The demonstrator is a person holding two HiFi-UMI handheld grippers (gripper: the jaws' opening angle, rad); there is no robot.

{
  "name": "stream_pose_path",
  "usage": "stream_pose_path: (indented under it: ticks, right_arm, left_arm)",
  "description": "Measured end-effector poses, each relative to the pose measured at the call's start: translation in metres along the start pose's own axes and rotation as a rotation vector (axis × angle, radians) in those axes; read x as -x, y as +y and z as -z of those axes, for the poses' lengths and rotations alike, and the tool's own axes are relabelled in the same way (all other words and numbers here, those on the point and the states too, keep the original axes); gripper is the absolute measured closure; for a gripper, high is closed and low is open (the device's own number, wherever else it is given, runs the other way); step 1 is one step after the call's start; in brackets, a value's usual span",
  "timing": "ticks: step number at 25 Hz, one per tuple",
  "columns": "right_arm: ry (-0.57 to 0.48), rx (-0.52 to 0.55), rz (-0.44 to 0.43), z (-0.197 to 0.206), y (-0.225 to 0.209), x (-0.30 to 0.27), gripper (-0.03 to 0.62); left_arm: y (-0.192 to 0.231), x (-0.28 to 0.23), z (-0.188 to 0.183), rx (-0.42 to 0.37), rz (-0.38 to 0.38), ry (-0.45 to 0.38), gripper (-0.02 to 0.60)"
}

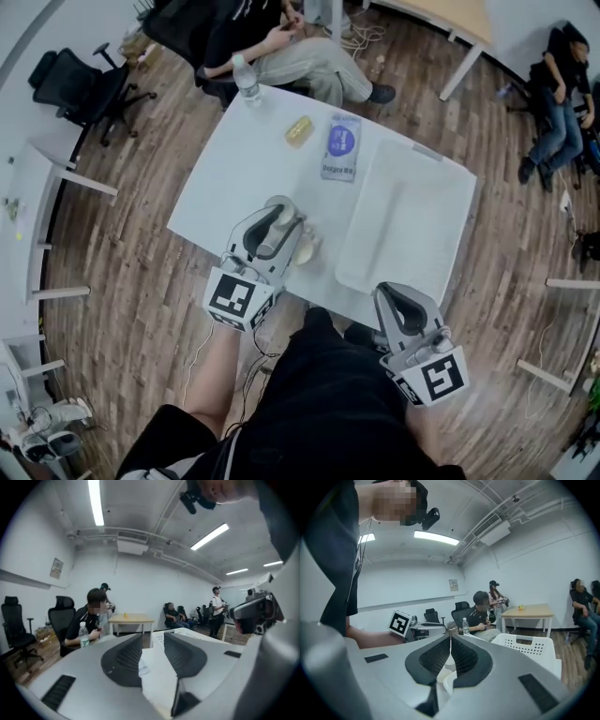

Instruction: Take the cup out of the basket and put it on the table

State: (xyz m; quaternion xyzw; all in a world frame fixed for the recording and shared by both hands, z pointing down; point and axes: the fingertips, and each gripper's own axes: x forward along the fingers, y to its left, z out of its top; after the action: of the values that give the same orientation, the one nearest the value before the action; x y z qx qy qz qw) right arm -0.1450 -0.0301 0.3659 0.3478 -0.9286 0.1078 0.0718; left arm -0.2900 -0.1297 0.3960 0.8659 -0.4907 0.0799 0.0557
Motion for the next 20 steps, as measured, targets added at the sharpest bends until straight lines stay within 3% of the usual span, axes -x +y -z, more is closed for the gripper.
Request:
stream_pose_path:
  ticks: [3,6,14,20]
  right_arm:
    - [-0.021,0.002,0.022,-0.003,-0.005,0.011,0.568]
    - [-0.04,0.003,0.05,-0.004,-0.014,0.026,0.568]
    - [-0.095,-0.012,0.133,-0.003,-0.045,0.073,0.568]
    - [-0.125,-0.009,0.148,-0.003,-0.057,0.098,0.568]
  left_arm:
    - [-0.052,-0.006,-0.043,-0.082,0.093,-0.132,0.475]
    - [-0.1,-0.008,-0.061,-0.088,0.178,-0.173,0.527]
    - [-0.204,-0.015,-0.05,-0.009,0.37,-0.138,0.572]
    - [-0.241,-0.018,-0.044,0.011,0.396,-0.098,0.571]
